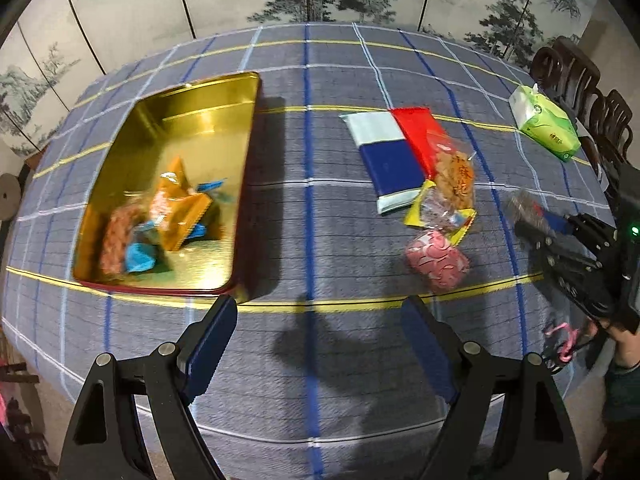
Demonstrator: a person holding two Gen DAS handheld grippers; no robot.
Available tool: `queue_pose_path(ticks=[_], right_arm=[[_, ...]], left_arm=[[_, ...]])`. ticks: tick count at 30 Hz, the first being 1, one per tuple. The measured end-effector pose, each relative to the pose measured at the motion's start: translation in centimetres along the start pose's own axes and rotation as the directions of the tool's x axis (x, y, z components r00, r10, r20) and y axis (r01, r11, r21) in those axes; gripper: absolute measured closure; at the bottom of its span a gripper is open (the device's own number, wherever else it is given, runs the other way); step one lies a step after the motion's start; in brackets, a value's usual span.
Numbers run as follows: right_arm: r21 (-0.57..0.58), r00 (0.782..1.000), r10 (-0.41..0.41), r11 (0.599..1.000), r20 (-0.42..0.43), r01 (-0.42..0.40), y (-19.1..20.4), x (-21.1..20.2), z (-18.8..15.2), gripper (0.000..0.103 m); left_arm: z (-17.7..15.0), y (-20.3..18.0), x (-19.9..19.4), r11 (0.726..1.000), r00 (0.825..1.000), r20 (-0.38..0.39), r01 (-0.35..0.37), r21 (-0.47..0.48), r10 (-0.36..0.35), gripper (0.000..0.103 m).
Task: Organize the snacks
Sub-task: 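Grasp the grey speckled block with the right gripper, then grasp the pink patterned packet with the left gripper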
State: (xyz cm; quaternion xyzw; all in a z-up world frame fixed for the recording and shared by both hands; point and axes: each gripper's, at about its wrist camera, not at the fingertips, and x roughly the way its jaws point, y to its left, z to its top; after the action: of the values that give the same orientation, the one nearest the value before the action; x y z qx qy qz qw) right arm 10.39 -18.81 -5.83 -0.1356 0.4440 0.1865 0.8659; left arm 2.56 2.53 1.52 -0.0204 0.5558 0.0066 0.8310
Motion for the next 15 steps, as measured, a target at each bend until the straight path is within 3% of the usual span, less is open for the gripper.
queue_pose_path(ticks=[2, 7, 15], right_arm=[[0.057, 0.995, -0.096, 0.994, 0.017, 0.095, -1.2, 0.3, 0.1, 0.067], [0.207, 0.979, -0.2, 0.96, 0.029, 0.19, -4.3, 1.2, 0.6, 0.067], [0.255, 0.977, -0.208, 0.948, 0.041, 0.191, -5.8, 2.0, 0.6, 0.067]], left_arm=[[0.4, -0.3, 0.4, 1.0, 1.0, -0.005, 0.017, -0.014, -0.017, 0.021], [1.1, -1.7, 1.1, 0.999, 0.999, -0.021, 0.033, -0.015, -0.033, 0.021], [2.4, -4.0, 2.6, 0.992, 0.991, -0.068, 0.115, -0.053, -0.118, 0.022]])
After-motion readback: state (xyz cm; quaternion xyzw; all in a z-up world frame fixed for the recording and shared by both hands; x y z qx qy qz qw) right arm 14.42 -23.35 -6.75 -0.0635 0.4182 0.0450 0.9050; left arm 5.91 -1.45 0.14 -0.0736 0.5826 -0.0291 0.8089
